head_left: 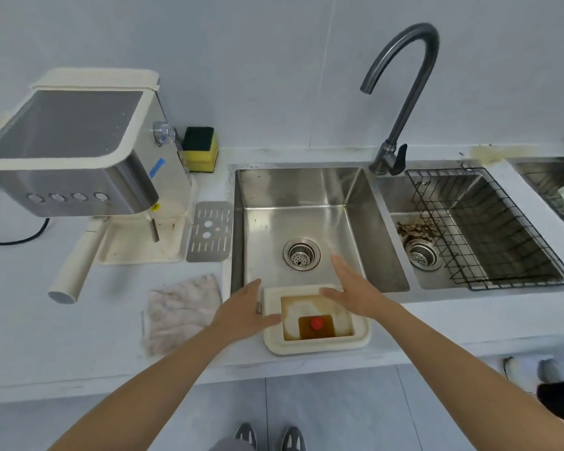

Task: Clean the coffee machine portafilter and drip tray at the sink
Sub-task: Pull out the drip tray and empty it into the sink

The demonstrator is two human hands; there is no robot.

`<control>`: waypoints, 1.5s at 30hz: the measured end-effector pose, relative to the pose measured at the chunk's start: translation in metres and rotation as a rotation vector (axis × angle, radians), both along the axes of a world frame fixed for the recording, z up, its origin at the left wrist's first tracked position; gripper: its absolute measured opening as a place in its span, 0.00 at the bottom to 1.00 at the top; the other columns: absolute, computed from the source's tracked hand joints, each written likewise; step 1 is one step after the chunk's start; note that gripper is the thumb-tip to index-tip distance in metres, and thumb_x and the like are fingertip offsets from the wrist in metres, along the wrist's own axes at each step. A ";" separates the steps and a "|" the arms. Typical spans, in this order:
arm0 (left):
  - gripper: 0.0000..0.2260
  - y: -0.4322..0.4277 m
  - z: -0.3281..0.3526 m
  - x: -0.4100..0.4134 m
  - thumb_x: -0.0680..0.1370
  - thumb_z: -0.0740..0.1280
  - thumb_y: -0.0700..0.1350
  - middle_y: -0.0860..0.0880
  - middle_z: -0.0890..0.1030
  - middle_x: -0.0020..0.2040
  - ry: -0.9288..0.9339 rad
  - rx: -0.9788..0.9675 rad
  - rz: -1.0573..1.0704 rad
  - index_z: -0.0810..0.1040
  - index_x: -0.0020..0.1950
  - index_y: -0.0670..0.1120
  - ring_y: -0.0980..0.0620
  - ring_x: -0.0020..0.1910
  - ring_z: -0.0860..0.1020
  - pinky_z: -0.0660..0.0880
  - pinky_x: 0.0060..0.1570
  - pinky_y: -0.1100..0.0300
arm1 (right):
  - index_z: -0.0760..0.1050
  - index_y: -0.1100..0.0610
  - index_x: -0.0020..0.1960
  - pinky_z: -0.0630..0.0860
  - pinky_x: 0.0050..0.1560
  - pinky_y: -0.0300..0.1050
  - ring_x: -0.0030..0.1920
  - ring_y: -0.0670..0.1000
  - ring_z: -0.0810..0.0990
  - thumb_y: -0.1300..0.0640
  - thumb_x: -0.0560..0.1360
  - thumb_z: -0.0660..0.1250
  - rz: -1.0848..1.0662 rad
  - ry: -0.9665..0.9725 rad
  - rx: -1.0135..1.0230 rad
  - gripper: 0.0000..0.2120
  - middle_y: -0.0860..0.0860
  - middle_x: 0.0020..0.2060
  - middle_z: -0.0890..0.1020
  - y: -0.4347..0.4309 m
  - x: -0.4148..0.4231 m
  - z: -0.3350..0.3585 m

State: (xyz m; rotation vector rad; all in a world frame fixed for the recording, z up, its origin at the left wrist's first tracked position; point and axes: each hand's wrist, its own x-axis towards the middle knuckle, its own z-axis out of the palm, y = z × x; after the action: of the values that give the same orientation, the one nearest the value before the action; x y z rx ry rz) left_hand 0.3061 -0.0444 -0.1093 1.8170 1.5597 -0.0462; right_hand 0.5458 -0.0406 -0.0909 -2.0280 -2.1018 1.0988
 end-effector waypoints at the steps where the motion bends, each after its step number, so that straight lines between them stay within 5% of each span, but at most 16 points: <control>1: 0.46 -0.004 0.001 0.002 0.68 0.68 0.64 0.51 0.57 0.77 0.002 -0.009 -0.025 0.49 0.76 0.48 0.51 0.73 0.61 0.63 0.68 0.54 | 0.38 0.55 0.76 0.49 0.75 0.47 0.76 0.48 0.45 0.44 0.76 0.60 -0.002 0.007 -0.008 0.40 0.49 0.76 0.43 -0.006 0.004 -0.002; 8: 0.60 -0.022 0.000 0.008 0.59 0.76 0.63 0.50 0.52 0.77 -0.035 -0.017 -0.148 0.41 0.76 0.44 0.51 0.75 0.55 0.60 0.71 0.50 | 0.37 0.56 0.75 0.48 0.74 0.49 0.76 0.51 0.40 0.37 0.70 0.65 -0.028 -0.001 -0.013 0.50 0.52 0.75 0.37 -0.038 0.019 -0.015; 13: 0.59 -0.031 -0.005 0.013 0.59 0.77 0.60 0.48 0.58 0.75 -0.036 0.048 -0.169 0.42 0.75 0.44 0.49 0.71 0.62 0.67 0.66 0.50 | 0.43 0.56 0.73 0.62 0.71 0.52 0.74 0.54 0.53 0.40 0.61 0.75 -0.025 0.098 0.029 0.55 0.54 0.73 0.47 -0.054 0.022 -0.021; 19: 0.57 -0.036 -0.009 0.018 0.59 0.78 0.52 0.46 0.57 0.75 -0.075 0.072 -0.120 0.42 0.75 0.43 0.48 0.70 0.63 0.69 0.64 0.49 | 0.26 0.56 0.72 0.60 0.71 0.52 0.75 0.58 0.44 0.42 0.60 0.77 0.028 0.010 0.013 0.66 0.58 0.71 0.28 -0.066 0.022 -0.032; 27: 0.54 -0.026 -0.001 0.027 0.59 0.77 0.43 0.44 0.67 0.68 -0.325 0.023 -0.029 0.45 0.74 0.43 0.44 0.63 0.72 0.73 0.58 0.45 | 0.34 0.58 0.74 0.69 0.65 0.46 0.72 0.56 0.57 0.49 0.60 0.79 -0.041 0.094 0.103 0.63 0.54 0.74 0.42 -0.052 0.029 -0.026; 35: 0.48 0.005 0.026 0.034 0.57 0.77 0.40 0.49 0.71 0.62 -0.540 -0.017 0.049 0.52 0.70 0.49 0.49 0.62 0.71 0.73 0.61 0.48 | 0.51 0.55 0.70 0.72 0.59 0.42 0.62 0.48 0.65 0.52 0.53 0.81 -0.025 0.254 0.246 0.55 0.47 0.61 0.59 -0.010 0.043 0.007; 39: 0.46 0.034 0.041 0.034 0.63 0.78 0.42 0.57 0.73 0.60 -0.618 -0.108 0.118 0.53 0.72 0.56 0.55 0.60 0.73 0.77 0.54 0.62 | 0.55 0.48 0.66 0.69 0.47 0.27 0.57 0.44 0.68 0.50 0.52 0.81 -0.043 0.278 0.243 0.50 0.43 0.57 0.62 0.015 0.049 0.017; 41: 0.40 0.051 0.047 0.036 0.70 0.74 0.46 0.65 0.73 0.53 -0.640 -0.114 0.251 0.52 0.74 0.58 0.63 0.52 0.73 0.75 0.44 0.69 | 0.55 0.33 0.58 0.67 0.41 0.23 0.54 0.39 0.69 0.49 0.51 0.81 -0.051 0.298 0.255 0.46 0.38 0.54 0.63 0.028 0.049 0.022; 45: 0.32 0.086 0.049 0.037 0.73 0.70 0.45 0.53 0.75 0.63 -0.742 -0.063 0.486 0.61 0.73 0.55 0.52 0.58 0.75 0.73 0.60 0.53 | 0.55 0.19 0.51 0.67 0.38 0.16 0.52 0.26 0.69 0.54 0.53 0.81 -0.057 0.400 0.268 0.46 0.20 0.50 0.65 0.049 0.045 0.035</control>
State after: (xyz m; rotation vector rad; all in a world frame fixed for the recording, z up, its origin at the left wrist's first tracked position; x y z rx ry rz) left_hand 0.3427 0.0413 -0.0599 1.1505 1.3646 0.7135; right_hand 0.5904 0.0087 -0.0559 -1.5840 -1.8622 1.0424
